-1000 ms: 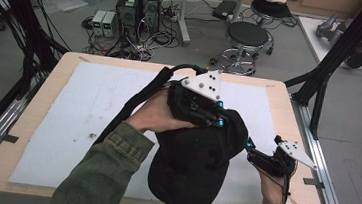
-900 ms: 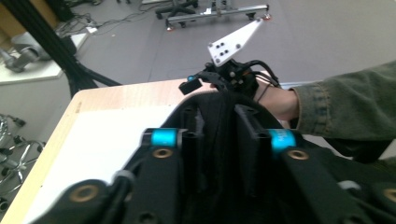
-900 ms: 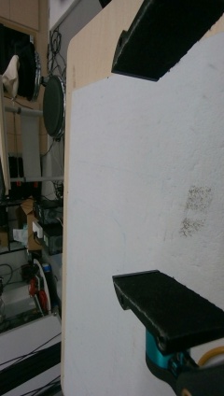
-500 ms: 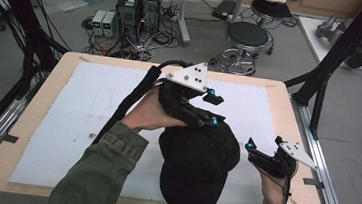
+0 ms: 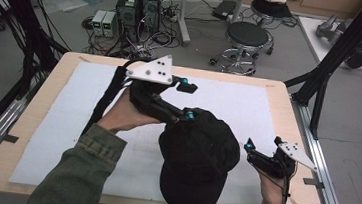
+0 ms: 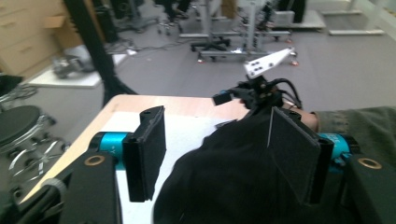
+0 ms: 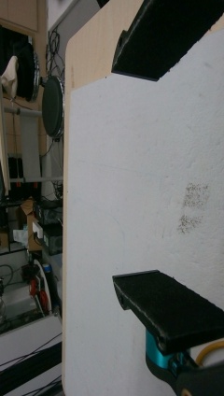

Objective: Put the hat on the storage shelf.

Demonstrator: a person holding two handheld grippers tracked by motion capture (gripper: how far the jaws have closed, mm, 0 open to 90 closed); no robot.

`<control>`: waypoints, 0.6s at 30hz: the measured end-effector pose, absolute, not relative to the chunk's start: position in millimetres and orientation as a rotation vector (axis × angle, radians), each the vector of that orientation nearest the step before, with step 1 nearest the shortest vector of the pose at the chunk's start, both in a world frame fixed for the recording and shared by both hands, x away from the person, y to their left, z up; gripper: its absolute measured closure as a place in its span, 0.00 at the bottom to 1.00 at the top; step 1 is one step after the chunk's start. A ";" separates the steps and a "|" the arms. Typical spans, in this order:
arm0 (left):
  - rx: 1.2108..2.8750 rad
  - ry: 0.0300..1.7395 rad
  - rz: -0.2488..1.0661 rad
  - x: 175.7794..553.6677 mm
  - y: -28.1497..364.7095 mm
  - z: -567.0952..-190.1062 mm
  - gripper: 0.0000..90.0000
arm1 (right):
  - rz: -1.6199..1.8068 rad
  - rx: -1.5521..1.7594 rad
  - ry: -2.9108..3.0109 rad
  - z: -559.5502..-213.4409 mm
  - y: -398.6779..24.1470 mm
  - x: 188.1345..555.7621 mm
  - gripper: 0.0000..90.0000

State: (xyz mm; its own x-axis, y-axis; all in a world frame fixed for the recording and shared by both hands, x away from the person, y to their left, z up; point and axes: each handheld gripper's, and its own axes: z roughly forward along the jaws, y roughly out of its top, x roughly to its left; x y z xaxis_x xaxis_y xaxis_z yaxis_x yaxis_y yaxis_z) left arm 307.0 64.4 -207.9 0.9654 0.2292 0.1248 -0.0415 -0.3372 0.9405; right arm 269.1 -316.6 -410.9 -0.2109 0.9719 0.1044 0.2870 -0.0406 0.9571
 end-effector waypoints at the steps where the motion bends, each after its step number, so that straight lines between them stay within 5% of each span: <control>1: 1.884 0.156 0.293 306.1 70.1 -208.9 0.38 | 1.289 1.367 1.554 -411.0 -316.5 269.1 0.01; 18: 1.661 0.469 0.597 295.7 155.2 -227.5 0.29 | 1.301 1.383 1.526 -411.4 -318.5 268.6 0.01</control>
